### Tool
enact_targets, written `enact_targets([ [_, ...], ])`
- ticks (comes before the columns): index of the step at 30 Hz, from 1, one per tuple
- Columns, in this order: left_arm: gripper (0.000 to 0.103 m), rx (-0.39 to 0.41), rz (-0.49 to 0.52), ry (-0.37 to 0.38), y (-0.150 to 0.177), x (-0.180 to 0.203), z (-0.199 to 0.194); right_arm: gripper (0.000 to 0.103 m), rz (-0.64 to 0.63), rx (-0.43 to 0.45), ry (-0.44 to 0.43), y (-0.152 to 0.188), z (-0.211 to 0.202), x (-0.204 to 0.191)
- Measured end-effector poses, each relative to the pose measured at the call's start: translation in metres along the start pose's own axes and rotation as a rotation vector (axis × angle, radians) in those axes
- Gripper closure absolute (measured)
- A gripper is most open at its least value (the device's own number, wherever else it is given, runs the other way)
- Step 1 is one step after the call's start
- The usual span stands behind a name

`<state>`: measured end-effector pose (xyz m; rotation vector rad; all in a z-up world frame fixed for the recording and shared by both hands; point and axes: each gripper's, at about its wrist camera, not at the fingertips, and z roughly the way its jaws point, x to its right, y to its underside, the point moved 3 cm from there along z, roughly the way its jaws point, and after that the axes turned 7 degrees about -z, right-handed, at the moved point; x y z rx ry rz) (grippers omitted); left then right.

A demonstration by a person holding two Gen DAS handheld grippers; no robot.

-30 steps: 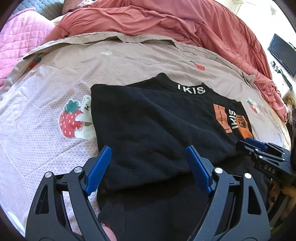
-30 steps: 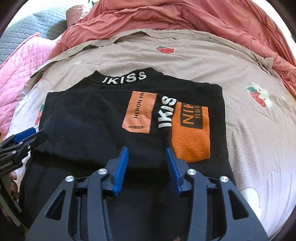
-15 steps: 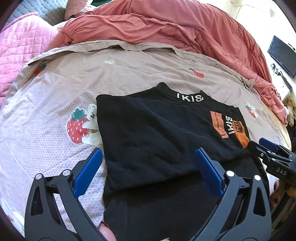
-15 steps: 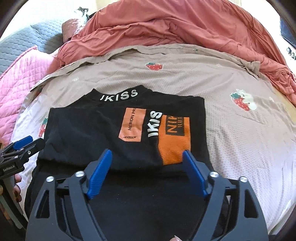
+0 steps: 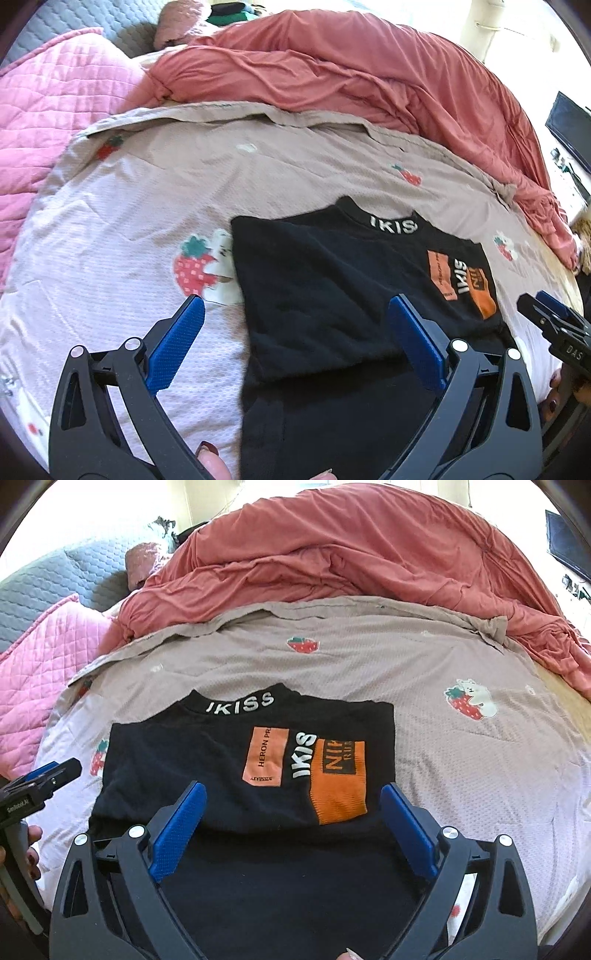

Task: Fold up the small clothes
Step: 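Move both tools down to the hem of the black shirt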

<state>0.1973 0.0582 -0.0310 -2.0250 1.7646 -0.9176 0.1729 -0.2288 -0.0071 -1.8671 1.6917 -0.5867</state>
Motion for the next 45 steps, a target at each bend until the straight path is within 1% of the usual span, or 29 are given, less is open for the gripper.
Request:
enact_targets([
  [4, 0.01, 0.022, -0.033, -0.012, -0.005, -0.008, -0.015, 0.008, 0.011, 0.013, -0.004, 0.001, -0.009, 0.004],
  [8, 0.01, 0.045, -0.074, 0.01, -0.006, -0.01, -0.033, 0.008, 0.017, 0.018, -0.004, 0.003, -0.02, 0.012],
  [12, 0.01, 0.064, -0.068, -0.012, -0.001, -0.011, -0.049, 0.008, 0.017, 0.034, -0.001, 0.006, -0.033, 0.02],
  [18, 0.01, 0.067, -0.07, -0.032, 0.005, -0.017, -0.067, 0.008, 0.043, 0.042, -0.004, 0.012, -0.055, 0.039],
  [23, 0.01, 0.085, -0.099, -0.014, 0.014, -0.027, -0.087, 0.008, 0.033, 0.04, 0.011, 0.018, -0.073, 0.052],
  [26, 0.01, 0.085, -0.102, -0.035, 0.022, -0.035, -0.096, 0.008, 0.024, 0.04, 0.017, 0.023, -0.082, 0.059],
  [36, 0.01, 0.038, -0.088, -0.1, 0.049, -0.052, -0.108, 0.008, 0.02, 0.012, 0.013, 0.045, -0.098, 0.076],
  [42, 0.01, 0.001, -0.069, -0.109, 0.067, -0.05, -0.113, 0.008, 0.03, -0.019, -0.002, 0.062, -0.103, 0.084],
  [45, 0.01, -0.03, -0.053, -0.106, 0.08, -0.046, -0.111, 0.008, 0.046, -0.061, -0.018, 0.075, -0.101, 0.086],
])
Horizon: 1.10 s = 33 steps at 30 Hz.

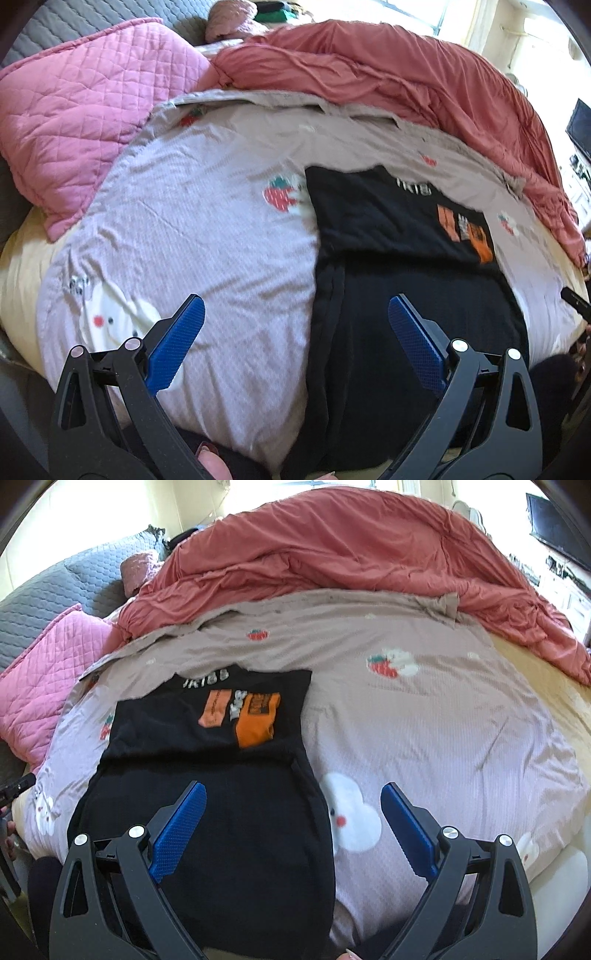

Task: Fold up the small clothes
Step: 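Move both tools down to the hem of the black shirt, then close both tools on the shirt hem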

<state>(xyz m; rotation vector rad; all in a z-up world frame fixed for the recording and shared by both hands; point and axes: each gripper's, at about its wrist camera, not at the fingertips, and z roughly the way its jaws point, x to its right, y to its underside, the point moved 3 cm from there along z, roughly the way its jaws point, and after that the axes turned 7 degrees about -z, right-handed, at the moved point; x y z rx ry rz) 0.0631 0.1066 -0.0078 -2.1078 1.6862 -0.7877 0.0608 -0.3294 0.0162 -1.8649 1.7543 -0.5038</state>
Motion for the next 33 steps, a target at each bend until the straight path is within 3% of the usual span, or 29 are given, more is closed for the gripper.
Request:
enact_targets([
  [7, 0.01, -0.128, 0.013, 0.057, 0.04, 0.007, 0.014, 0.008, 0.029, -0.119, -0.074, 0.031, 0.008, -0.001],
  [18, 0.01, -0.27, 0.011, 0.074, 0.085, 0.011, 0.04, 0.008, 0.083, -0.33, -0.062, 0.066, 0.054, 0.006],
  [24, 0.021, -0.286, -0.04, 0.059, 0.091, 0.005, 0.052, 0.011, 0.104, -0.388, -0.075, 0.073, 0.077, 0.009],
  [27, 0.032, -0.291, -0.065, 0.058, 0.092, -0.001, 0.056, 0.03, 0.098, -0.389, -0.075, 0.074, 0.082, 0.008],
  [28, 0.036, -0.29, -0.068, 0.052, 0.092, -0.002, 0.056, 0.048, 0.098, -0.381, -0.079, 0.072, 0.081, 0.008],
  [29, 0.046, -0.287, -0.069, 0.046, 0.091, -0.003, 0.055, 0.067, 0.099, -0.364, -0.095, 0.07, 0.079, 0.008],
  [30, 0.064, -0.283, -0.073, 0.05, 0.091, -0.004, 0.054, 0.076, 0.1, -0.343, -0.123, 0.069, 0.075, 0.006],
  [31, 0.073, -0.283, -0.079, 0.061, 0.09, -0.005, 0.052, 0.084, 0.097, -0.329, -0.134, 0.068, 0.072, 0.005],
  [33, 0.085, -0.287, -0.093, 0.076, 0.09, -0.007, 0.049, 0.086, 0.095, -0.316, -0.149, 0.067, 0.069, 0.004],
])
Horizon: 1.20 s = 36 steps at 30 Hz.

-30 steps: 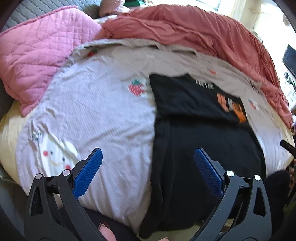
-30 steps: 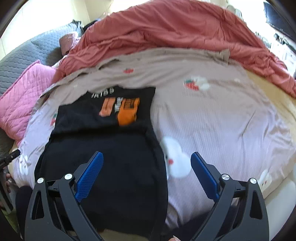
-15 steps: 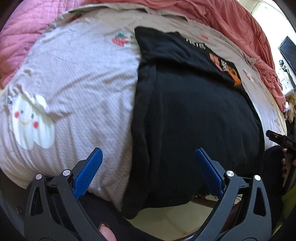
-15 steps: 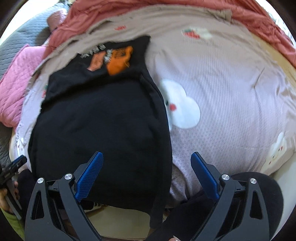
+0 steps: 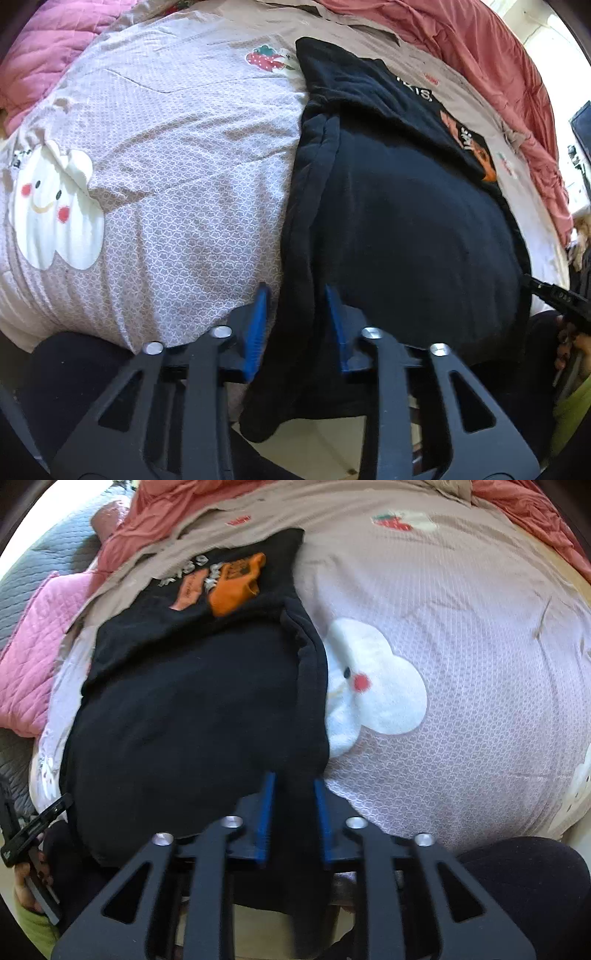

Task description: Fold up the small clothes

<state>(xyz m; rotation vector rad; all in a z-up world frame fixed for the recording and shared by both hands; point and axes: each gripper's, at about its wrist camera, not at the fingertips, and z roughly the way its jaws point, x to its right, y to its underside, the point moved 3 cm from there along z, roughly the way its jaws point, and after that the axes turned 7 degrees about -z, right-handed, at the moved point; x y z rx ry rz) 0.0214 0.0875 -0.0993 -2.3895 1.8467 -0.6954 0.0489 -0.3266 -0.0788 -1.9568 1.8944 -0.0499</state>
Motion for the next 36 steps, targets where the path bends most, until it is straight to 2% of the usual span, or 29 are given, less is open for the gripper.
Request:
enact_targets([
  [2, 0.09, -0.009, -0.006, 0.021, 0.001, 0.001, -0.002, 0.086, 0.002, 0.0, -0.006, 0.0, -0.001, 0.0],
  [6, 0.09, -0.024, -0.002, 0.017, 0.003, 0.002, 0.003, 0.083, 0.025, -0.061, 0.007, 0.003, 0.008, 0.007],
  [8, 0.088, -0.038, -0.012, 0.019, 0.005, 0.002, 0.009, 0.078, 0.029, -0.096, 0.009, 0.004, 0.015, 0.008],
  [13, 0.089, -0.02, -0.023, 0.014, 0.004, 0.003, 0.014, 0.074, 0.009, -0.105, 0.004, 0.002, 0.018, 0.004],
  [16, 0.096, 0.008, -0.005, 0.007, 0.004, 0.007, 0.007, 0.093, 0.025, -0.058, -0.058, 0.0, 0.008, 0.005],
  [20, 0.097, 0.042, -0.032, 0.091, -0.005, 0.009, -0.014, 0.093, 0.039, 0.095, -0.201, -0.007, -0.02, 0.005],
  [24, 0.097, 0.087, -0.065, 0.177, -0.025, 0.01, -0.036, 0.093, 0.024, 0.224, -0.255, -0.02, -0.04, 0.01],
  [30, 0.097, 0.163, -0.103, 0.205, -0.068, 0.018, -0.05, 0.093, -0.056, 0.379, -0.2, -0.061, -0.06, 0.016],
  [36, 0.097, 0.173, -0.149, 0.168, -0.106, 0.02, -0.033, 0.093, -0.005, 0.4, -0.183, -0.11, -0.042, 0.026],
])
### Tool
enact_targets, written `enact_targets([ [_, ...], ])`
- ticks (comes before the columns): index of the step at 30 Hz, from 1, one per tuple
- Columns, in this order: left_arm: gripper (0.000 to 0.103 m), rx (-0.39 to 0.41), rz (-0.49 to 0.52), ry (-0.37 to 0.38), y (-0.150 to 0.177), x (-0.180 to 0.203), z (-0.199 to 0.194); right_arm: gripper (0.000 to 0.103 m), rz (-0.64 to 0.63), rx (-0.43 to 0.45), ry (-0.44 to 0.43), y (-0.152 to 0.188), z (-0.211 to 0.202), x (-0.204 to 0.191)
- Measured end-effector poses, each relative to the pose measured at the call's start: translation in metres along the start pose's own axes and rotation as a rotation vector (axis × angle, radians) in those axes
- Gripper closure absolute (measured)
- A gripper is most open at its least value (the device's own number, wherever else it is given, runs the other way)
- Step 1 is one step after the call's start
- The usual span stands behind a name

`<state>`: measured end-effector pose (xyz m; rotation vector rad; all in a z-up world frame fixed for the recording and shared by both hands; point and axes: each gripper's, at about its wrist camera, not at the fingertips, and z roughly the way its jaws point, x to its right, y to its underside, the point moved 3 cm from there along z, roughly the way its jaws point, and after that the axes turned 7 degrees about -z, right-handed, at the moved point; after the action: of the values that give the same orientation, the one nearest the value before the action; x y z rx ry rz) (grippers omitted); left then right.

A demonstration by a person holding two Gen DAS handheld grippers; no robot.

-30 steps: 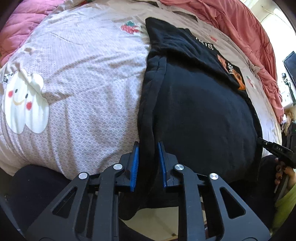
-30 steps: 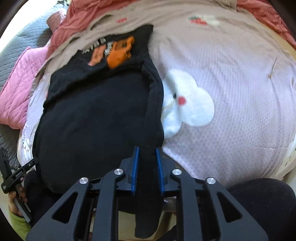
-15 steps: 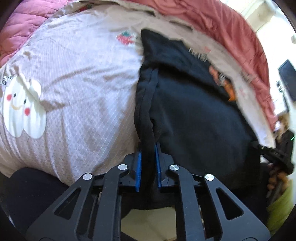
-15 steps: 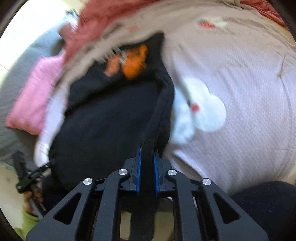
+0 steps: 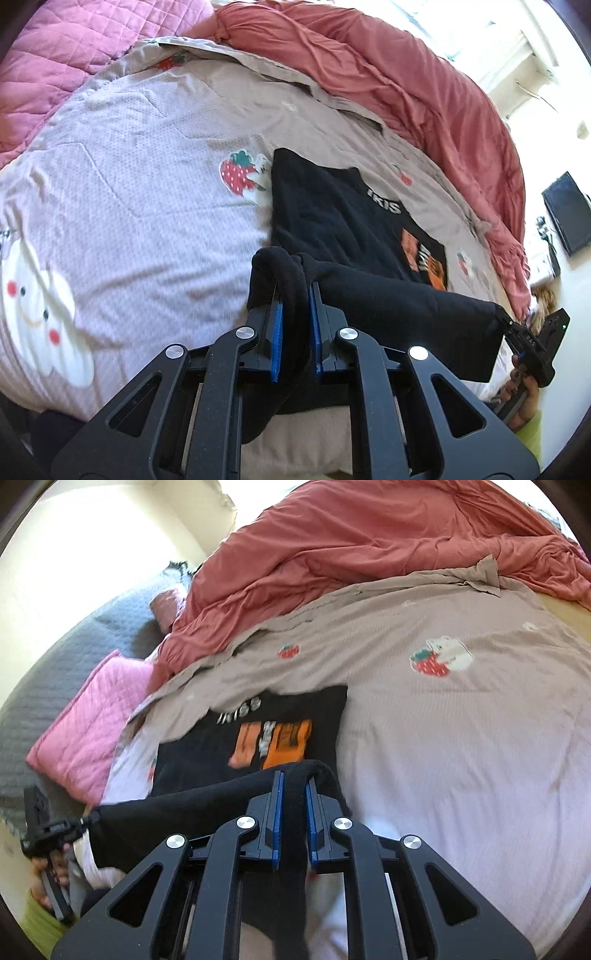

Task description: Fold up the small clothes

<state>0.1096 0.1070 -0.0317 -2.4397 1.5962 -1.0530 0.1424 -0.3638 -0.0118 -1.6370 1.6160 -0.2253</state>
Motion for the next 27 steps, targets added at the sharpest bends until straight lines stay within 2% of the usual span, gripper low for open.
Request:
enact_targets([
  [3, 0.097, -0.002, -0.005, -0.034, -0.007, 0.004, 0.015, 0.093, 0.019, -0.003, 0.026, -0.002, 0.028, 0.006],
  [7, 0.096, -0.004, 0.014, -0.1, -0.009, 0.009, 0.04, 0.093, -0.019, -0.078, 0.091, 0.013, 0.055, 0.02],
  [9, 0.093, -0.009, 0.007, -0.118, -0.011, 0.008, 0.049, 0.085, 0.013, -0.097, 0.09, 0.017, 0.057, 0.029],
  [10, 0.09, -0.007, -0.006, -0.119, -0.011, 0.006, 0.05, 0.072, 0.04, -0.091, 0.083, 0.016, 0.054, 0.033],
  [11, 0.082, -0.007, -0.02, -0.108, -0.01, 0.006, 0.049, 0.064, 0.05, -0.081, 0.085, 0.016, 0.049, 0.035],
  [12, 0.075, 0.002, -0.026, -0.099, -0.01, 0.007, 0.045, 0.062, 0.049, -0.074, 0.088, 0.015, 0.045, 0.036],
  [17, 0.058, 0.069, 0.032, -0.064, 0.001, 0.02, 0.015, 0.049, 0.043, -0.079, 0.035, 0.024, 0.026, 0.025],
  [19, 0.054, 0.08, 0.054, -0.06, 0.008, 0.021, 0.005, 0.045, 0.02, -0.098, 0.041, 0.029, 0.023, 0.017],
  [22, 0.047, 0.057, 0.072, -0.071, 0.02, 0.016, 0.0, 0.039, -0.007, -0.138, 0.052, 0.039, 0.022, 0.006],
  [26, 0.04, 0.002, 0.077, -0.081, 0.041, 0.008, 0.005, 0.039, -0.027, -0.225, 0.058, 0.061, 0.029, -0.007],
  [27, 0.035, -0.004, 0.097, -0.099, 0.047, 0.007, 0.008, 0.039, -0.03, -0.232, 0.055, 0.065, 0.03, -0.009],
])
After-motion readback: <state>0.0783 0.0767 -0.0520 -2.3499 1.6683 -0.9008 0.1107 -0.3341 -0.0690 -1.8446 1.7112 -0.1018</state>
